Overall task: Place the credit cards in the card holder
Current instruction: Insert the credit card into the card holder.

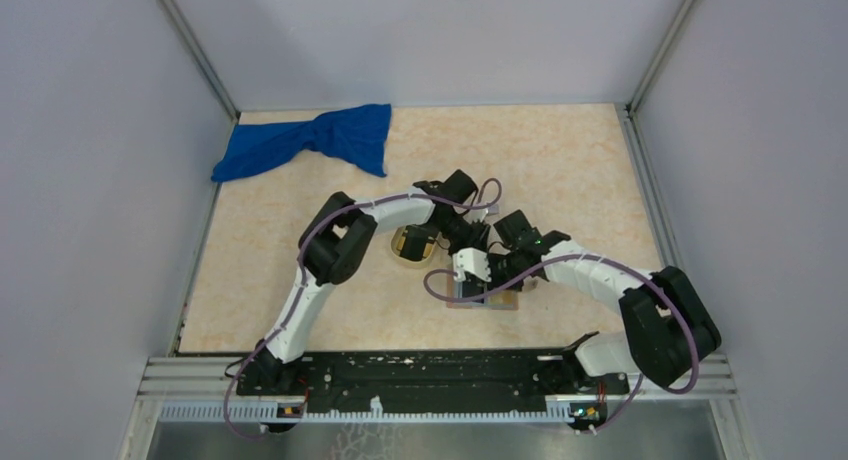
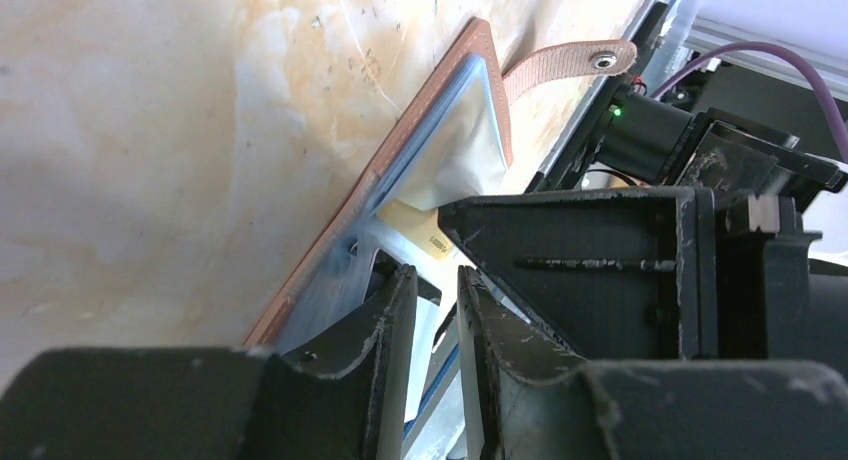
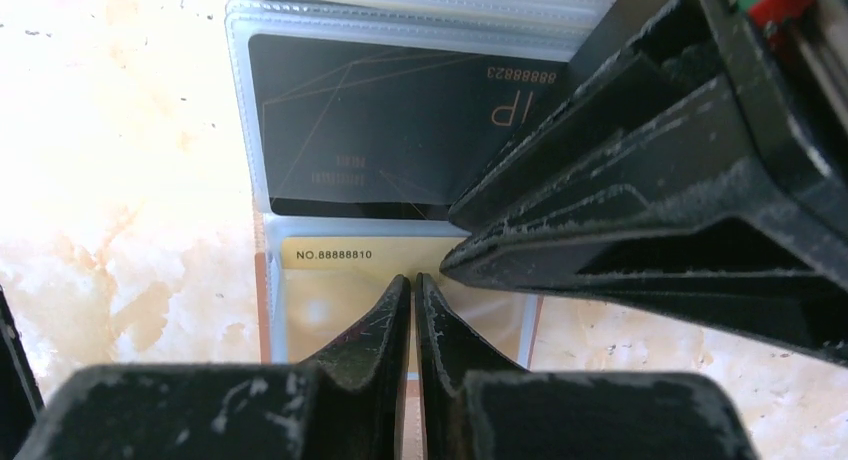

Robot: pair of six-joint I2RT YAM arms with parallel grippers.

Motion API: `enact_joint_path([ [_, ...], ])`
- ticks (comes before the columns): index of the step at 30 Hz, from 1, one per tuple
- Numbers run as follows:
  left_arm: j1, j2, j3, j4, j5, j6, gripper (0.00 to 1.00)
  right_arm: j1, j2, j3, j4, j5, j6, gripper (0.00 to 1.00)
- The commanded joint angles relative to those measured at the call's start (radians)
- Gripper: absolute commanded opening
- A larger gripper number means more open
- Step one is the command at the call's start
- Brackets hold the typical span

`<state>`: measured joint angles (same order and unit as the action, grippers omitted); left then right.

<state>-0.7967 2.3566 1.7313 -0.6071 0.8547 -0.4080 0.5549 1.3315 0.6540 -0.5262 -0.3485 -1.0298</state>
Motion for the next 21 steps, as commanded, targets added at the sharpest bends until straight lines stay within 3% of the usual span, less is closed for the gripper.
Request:
enact_joint_path([
  [1, 0.025, 0.000, -0.091, -0.005, -0.277, 0.046, 0.32, -0.042, -0.001, 0.014, -0.077, -0.017, -0.027, 0.06],
  [5, 0.025, -0.096, -0.141, 0.102, -0.295, 0.018, 0.32, -0.124, -0.088, 0.049, -0.172, -0.316, -0.081, 0.14],
  [7, 0.022, -0.163, -0.182, 0.186, -0.295, 0.004, 0.32, -0.180, -0.145, 0.064, -0.245, -0.457, -0.158, 0.31],
  [11, 0.002, -0.356, -0.347, 0.442, -0.322, -0.031, 0.32, -0.303, -0.225, 0.075, -0.278, -0.575, -0.169, 0.53],
  [14, -0.024, -0.528, -0.547, 0.666, -0.380, -0.048, 0.31, -0.409, -0.225, 0.095, -0.321, -0.604, -0.163, 0.58],
  [18, -0.099, -0.770, -0.850, 0.899, -0.592, -0.043, 0.32, -0.529, -0.189, 0.128, -0.379, -0.573, -0.160, 0.59],
  [21, -0.190, -0.904, -1.046, 1.018, -0.803, -0.043, 0.46, -0.535, -0.179, 0.105, -0.390, -0.459, -0.148, 0.59],
])
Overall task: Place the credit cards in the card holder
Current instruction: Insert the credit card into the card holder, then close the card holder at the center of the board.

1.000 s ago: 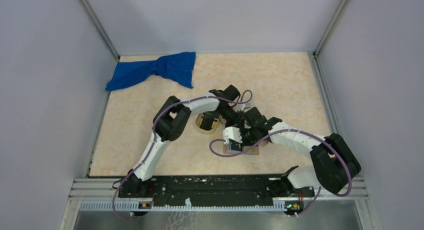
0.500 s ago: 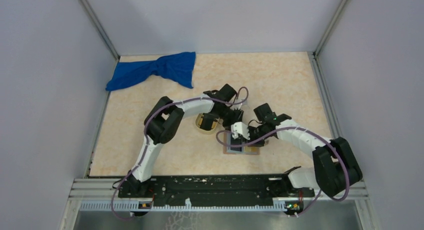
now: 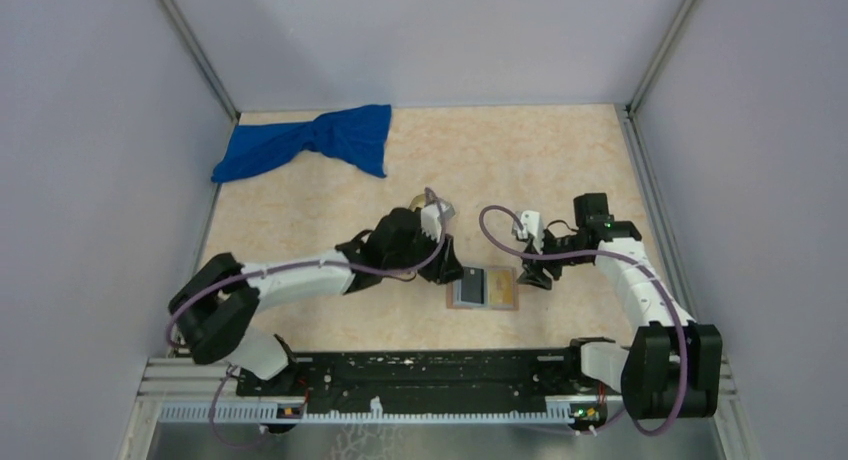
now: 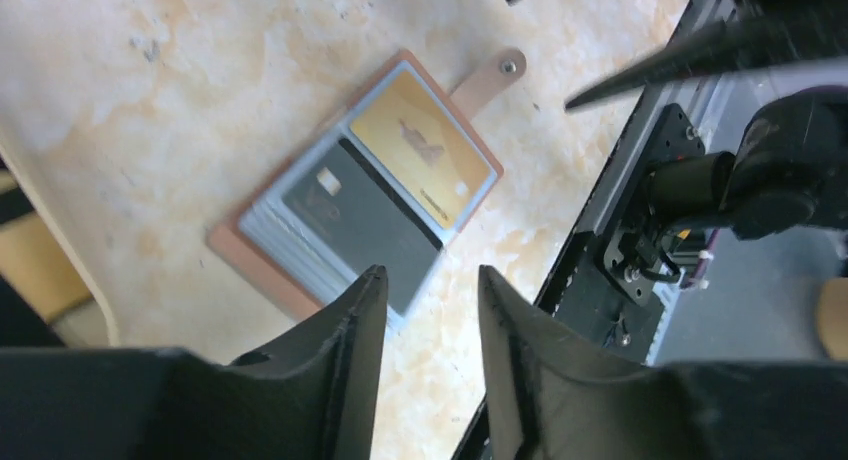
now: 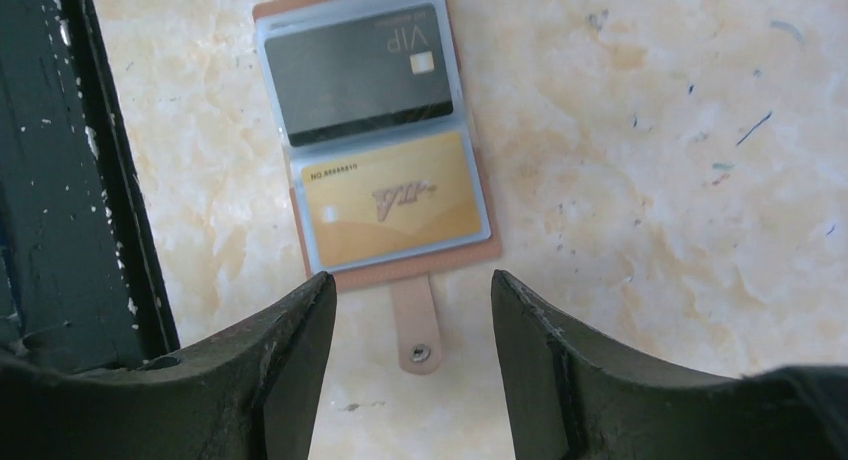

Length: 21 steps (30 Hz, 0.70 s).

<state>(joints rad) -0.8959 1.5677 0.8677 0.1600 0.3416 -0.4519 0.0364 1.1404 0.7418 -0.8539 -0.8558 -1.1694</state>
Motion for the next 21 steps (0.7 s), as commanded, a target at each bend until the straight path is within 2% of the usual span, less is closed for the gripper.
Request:
enact_joint_path([
  [1, -0.108, -0.136, -0.228, 0.276, -0.318, -0.009, 0.51, -0.017, 0.010, -0.001, -0.046, 0.083, 0.007, 0.58],
  [4, -0.118, -0.162, -0.361, 0.381, -0.332, -0.104, 0.67, -0.017, 0.007, -0.057, 0.044, 0.176, 0.061, 0.58],
  [7, -0.117, -0.159, -0.456, 0.478, -0.390, -0.184, 0.83, -0.018, 0.048, -0.061, 0.082, 0.177, 0.102, 0.58],
  [14, -0.118, -0.108, -0.399, 0.416, -0.413, -0.304, 0.86, -0.004, 0.200, -0.039, 0.152, 0.161, 0.199, 0.56],
  [18, -0.116, -0.039, -0.363, 0.397, -0.402, -0.387, 0.85, 0.058, 0.255, -0.028, 0.196, 0.199, 0.265, 0.56],
  [21, -0.116, 0.005, -0.322, 0.289, -0.456, -0.479, 0.83, 0.091, 0.296, -0.009, 0.211, 0.215, 0.314, 0.55],
])
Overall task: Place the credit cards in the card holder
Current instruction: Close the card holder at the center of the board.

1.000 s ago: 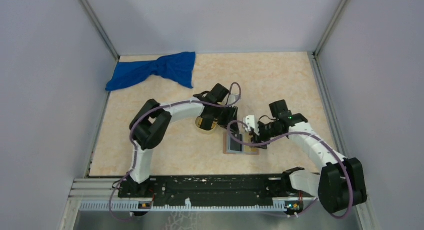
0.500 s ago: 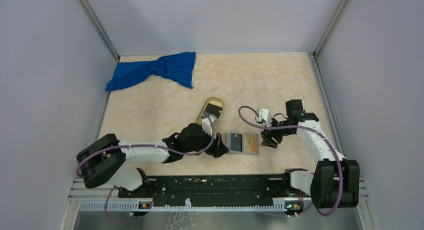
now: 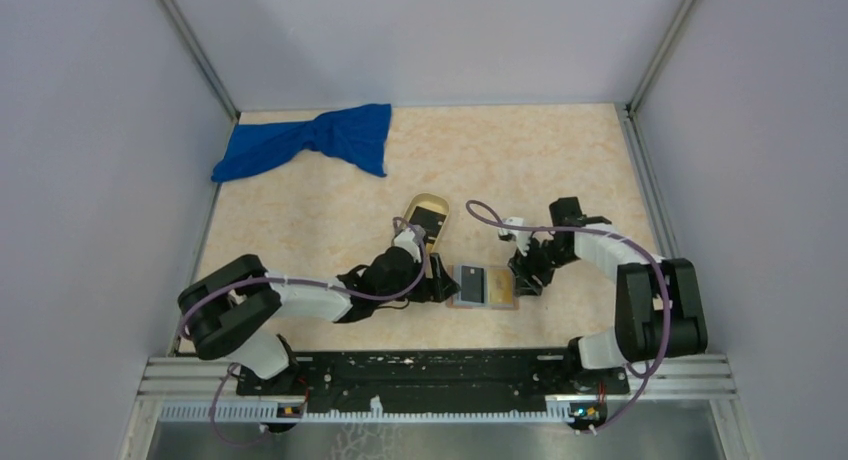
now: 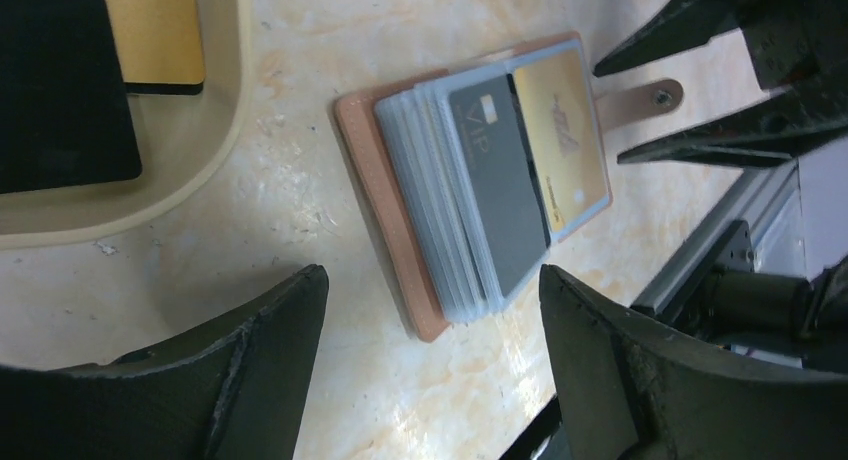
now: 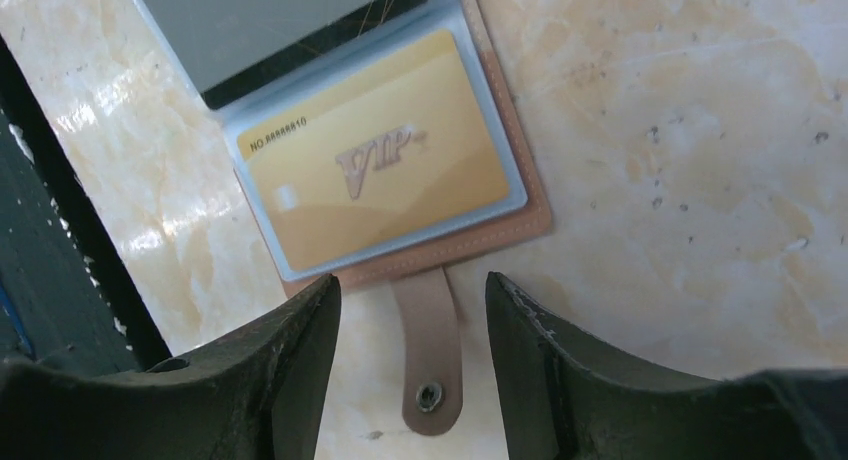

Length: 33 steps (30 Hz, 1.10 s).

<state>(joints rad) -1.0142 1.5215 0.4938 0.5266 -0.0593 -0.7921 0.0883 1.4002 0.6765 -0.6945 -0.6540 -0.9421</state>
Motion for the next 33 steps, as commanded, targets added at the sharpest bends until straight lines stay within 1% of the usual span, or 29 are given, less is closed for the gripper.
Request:
enact_joint_path([
  [1, 0.002, 0.065, 0.070, -0.120, -0.067, -0.155, 0.83, 0.041, 0.049, 0.064, 0.054, 0.015, 0.099, 0.55],
  [3, 0.003, 0.095, 0.100, -0.180, -0.073, -0.168, 0.82, 0.042, 0.072, 0.073, 0.056, 0.010, 0.113, 0.55],
  [5, 0.002, 0.125, 0.121, -0.203, -0.070, -0.166, 0.81, 0.049, 0.094, 0.076, 0.052, 0.001, 0.115, 0.53],
  [10, 0.003, 0.196, 0.163, -0.190, -0.001, -0.146, 0.73, 0.066, 0.119, 0.080, 0.051, 0.014, 0.118, 0.48],
  [13, 0.002, 0.207, 0.150, -0.110, 0.044, -0.140, 0.66, 0.073, 0.125, 0.078, 0.051, 0.020, 0.118, 0.45],
  [16, 0.002, 0.179, 0.098, 0.041, 0.103, -0.130, 0.59, 0.073, 0.138, 0.080, 0.043, 0.022, 0.115, 0.43],
  [18, 0.002, 0.155, 0.074, 0.131, 0.135, -0.130, 0.57, 0.075, 0.142, 0.080, 0.041, 0.022, 0.114, 0.42],
  [21, 0.002, 0.136, 0.066, 0.224, 0.183, -0.130, 0.56, 0.076, 0.139, 0.081, 0.037, 0.017, 0.114, 0.41],
  [27, 0.000, 0.176, 0.103, 0.325, 0.290, -0.148, 0.55, 0.076, 0.133, 0.083, 0.027, 0.003, 0.108, 0.41],
  [30, -0.003, 0.209, 0.122, 0.371, 0.314, -0.162, 0.53, 0.076, 0.132, 0.086, 0.018, -0.002, 0.105, 0.41],
  [33, -0.009, 0.221, 0.139, 0.362, 0.313, -0.167, 0.52, 0.076, 0.123, 0.081, 0.019, 0.003, 0.105, 0.41],
])
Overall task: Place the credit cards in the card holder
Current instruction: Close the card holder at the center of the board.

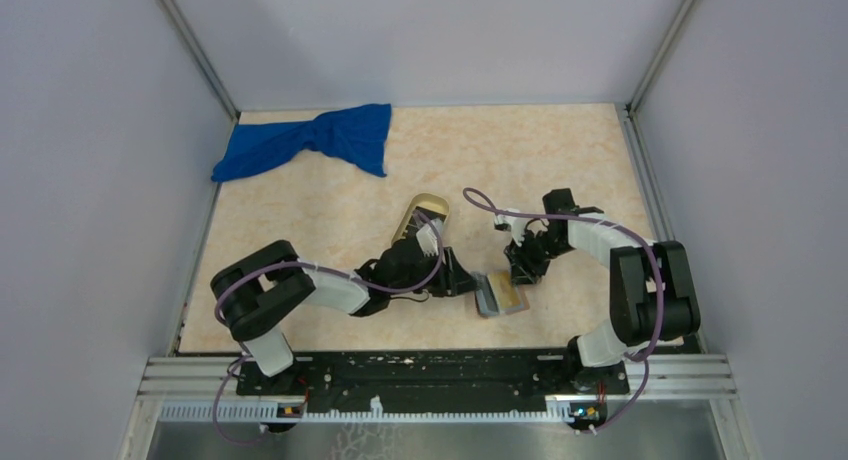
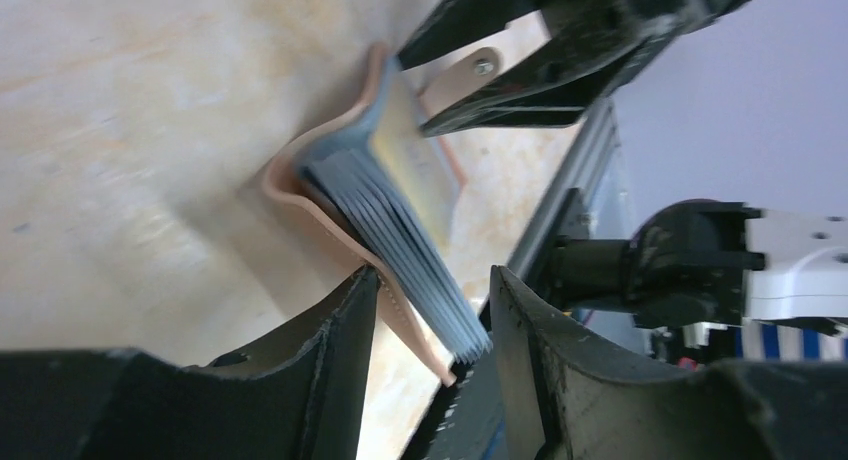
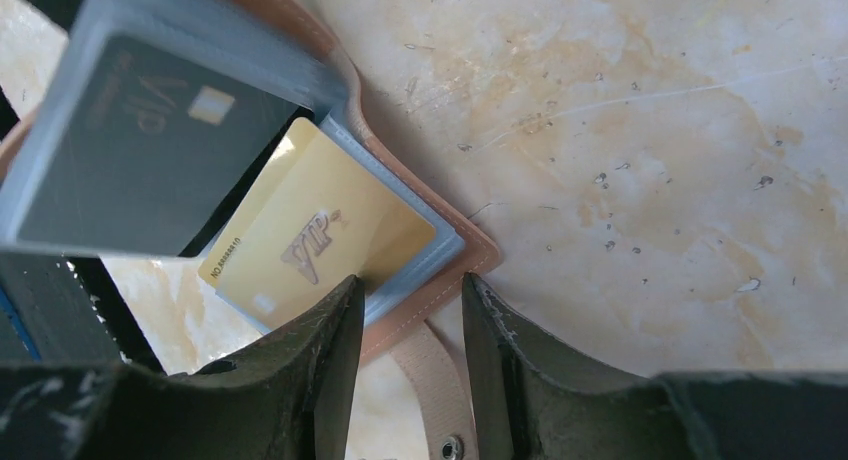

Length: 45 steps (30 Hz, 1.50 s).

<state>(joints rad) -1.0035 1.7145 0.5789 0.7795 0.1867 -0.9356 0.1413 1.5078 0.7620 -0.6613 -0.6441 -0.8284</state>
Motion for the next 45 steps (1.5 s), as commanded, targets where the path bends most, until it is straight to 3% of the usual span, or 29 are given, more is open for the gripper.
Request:
enact_joint_path([
  [1, -0.023, 0.027, 0.058, 0.097, 0.060, -0.025, 0.52, 0.023, 0.009, -0.005, -0.015, -0.005, -0.009, 0.41],
  [10, -0.044, 0.083, 0.147, 0.007, 0.032, -0.006, 0.53, 0.016, -0.017, 0.003, -0.021, -0.024, 0.003, 0.43],
  [24, -0.045, 0.206, 0.279, -0.049, 0.020, 0.053, 0.53, -0.174, -0.230, -0.003, 0.002, -0.057, 0.017, 0.52],
  [33, -0.047, 0.227, 0.296, -0.066, 0.014, 0.102, 0.52, -0.215, -0.415, 0.001, -0.139, -0.175, -0.159, 0.60],
  [41, -0.045, 0.241, 0.297, -0.051, 0.003, 0.156, 0.52, -0.215, -0.346, 0.025, -0.203, -0.184, -0.191, 0.62],
  [45, -0.044, 0.257, 0.305, -0.054, 0.009, 0.161, 0.52, -0.219, -0.317, 0.016, -0.151, -0.129, -0.118, 0.62],
])
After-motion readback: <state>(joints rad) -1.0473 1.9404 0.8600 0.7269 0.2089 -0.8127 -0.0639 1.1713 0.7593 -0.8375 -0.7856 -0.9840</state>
